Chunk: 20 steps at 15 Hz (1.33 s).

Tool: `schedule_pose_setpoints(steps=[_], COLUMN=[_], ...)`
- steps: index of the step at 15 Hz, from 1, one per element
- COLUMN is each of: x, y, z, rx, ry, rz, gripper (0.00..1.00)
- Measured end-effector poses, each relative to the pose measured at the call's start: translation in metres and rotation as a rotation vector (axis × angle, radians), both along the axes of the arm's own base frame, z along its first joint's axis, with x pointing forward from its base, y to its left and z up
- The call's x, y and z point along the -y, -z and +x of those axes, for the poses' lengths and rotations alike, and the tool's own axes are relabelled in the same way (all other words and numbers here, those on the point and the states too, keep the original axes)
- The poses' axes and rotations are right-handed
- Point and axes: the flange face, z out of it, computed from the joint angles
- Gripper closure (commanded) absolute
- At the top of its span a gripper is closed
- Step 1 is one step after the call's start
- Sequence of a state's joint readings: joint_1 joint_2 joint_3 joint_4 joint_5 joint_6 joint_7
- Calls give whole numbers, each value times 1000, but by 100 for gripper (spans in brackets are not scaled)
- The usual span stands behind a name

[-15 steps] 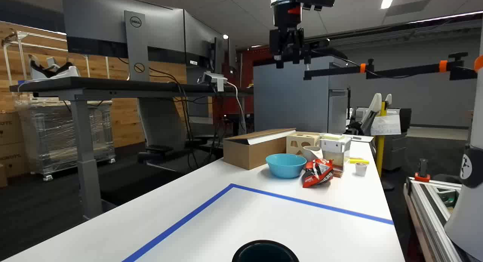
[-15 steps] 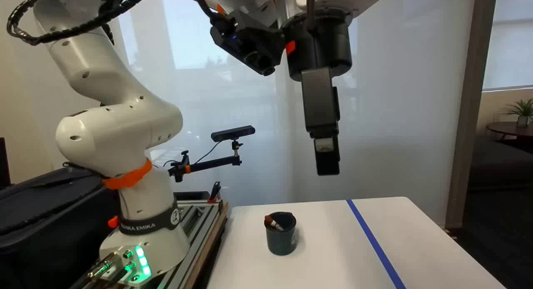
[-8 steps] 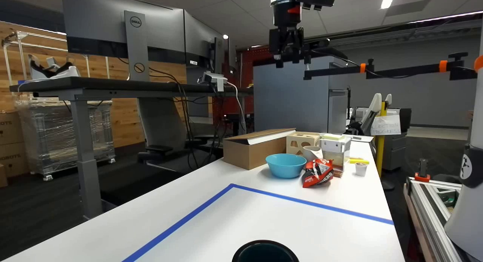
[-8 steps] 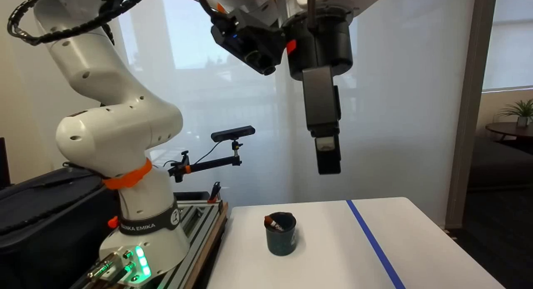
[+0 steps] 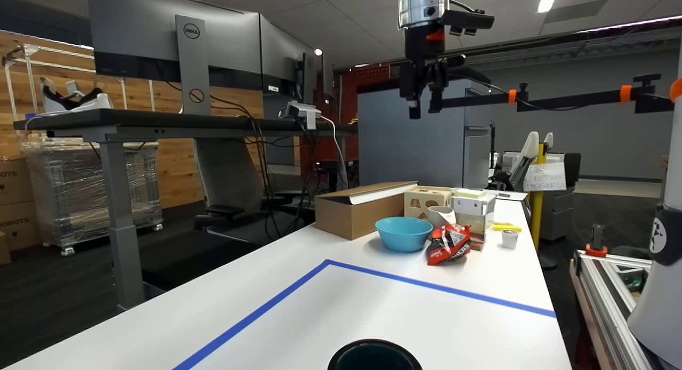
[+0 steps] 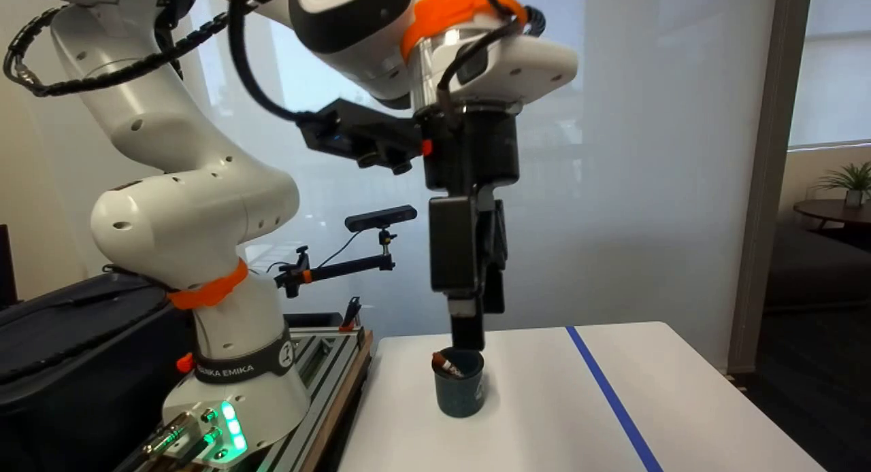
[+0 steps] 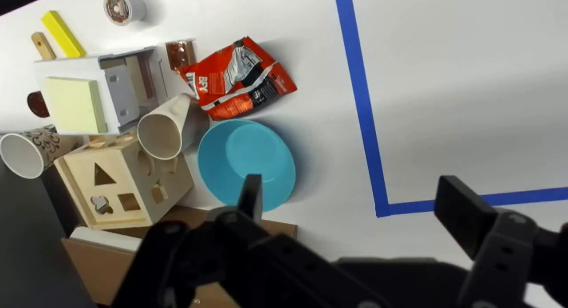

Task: Remove the marker from the cup

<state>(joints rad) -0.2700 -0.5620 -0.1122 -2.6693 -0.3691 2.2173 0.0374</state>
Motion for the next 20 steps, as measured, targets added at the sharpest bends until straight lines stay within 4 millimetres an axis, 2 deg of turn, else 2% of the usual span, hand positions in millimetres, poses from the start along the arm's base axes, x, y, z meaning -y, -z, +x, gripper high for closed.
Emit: schedule_pose_setpoints(steps=[2, 3, 7, 20], x=[-13, -19, -35, -36], y=[25, 31, 27, 28], z=[-20, -25, -16, -15], rx=[-21, -25, -16, -18], ry=[15, 23, 24, 25], rz=[-7, -12, -42, -44], gripper=[0, 0, 0, 0])
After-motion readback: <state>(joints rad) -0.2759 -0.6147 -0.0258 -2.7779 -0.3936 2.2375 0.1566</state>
